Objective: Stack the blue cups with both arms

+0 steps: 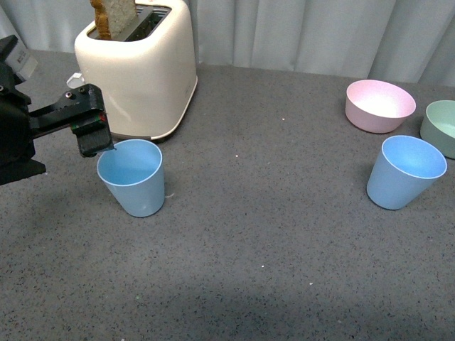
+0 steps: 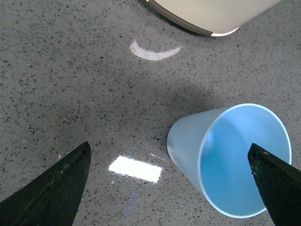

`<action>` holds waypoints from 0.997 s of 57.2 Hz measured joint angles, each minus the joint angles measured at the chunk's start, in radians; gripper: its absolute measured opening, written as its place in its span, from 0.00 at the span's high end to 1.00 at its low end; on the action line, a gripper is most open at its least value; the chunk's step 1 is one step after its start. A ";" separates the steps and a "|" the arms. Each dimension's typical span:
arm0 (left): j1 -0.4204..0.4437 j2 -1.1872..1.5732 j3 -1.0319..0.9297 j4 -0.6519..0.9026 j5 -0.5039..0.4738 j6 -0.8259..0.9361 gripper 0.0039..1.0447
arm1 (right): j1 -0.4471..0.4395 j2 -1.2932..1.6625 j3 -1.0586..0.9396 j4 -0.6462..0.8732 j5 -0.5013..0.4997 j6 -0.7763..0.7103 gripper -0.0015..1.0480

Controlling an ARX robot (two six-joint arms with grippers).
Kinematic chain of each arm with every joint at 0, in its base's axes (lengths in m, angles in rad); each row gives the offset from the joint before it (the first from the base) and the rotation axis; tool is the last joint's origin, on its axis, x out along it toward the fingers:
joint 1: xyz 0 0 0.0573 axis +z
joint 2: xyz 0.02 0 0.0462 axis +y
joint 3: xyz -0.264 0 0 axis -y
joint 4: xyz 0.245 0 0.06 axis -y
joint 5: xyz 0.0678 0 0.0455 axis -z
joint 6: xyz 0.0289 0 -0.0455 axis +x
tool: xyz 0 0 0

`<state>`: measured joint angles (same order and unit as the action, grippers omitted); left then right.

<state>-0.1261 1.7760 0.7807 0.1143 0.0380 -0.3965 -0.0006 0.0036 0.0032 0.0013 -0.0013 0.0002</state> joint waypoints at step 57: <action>-0.042 0.107 0.097 -0.147 -0.007 -0.027 0.96 | 0.000 0.000 0.000 0.000 0.000 0.000 0.09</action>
<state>-0.1684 1.8832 0.8780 -0.0326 0.0311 -0.4236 -0.0002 0.0036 0.0032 0.0013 -0.0010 0.0002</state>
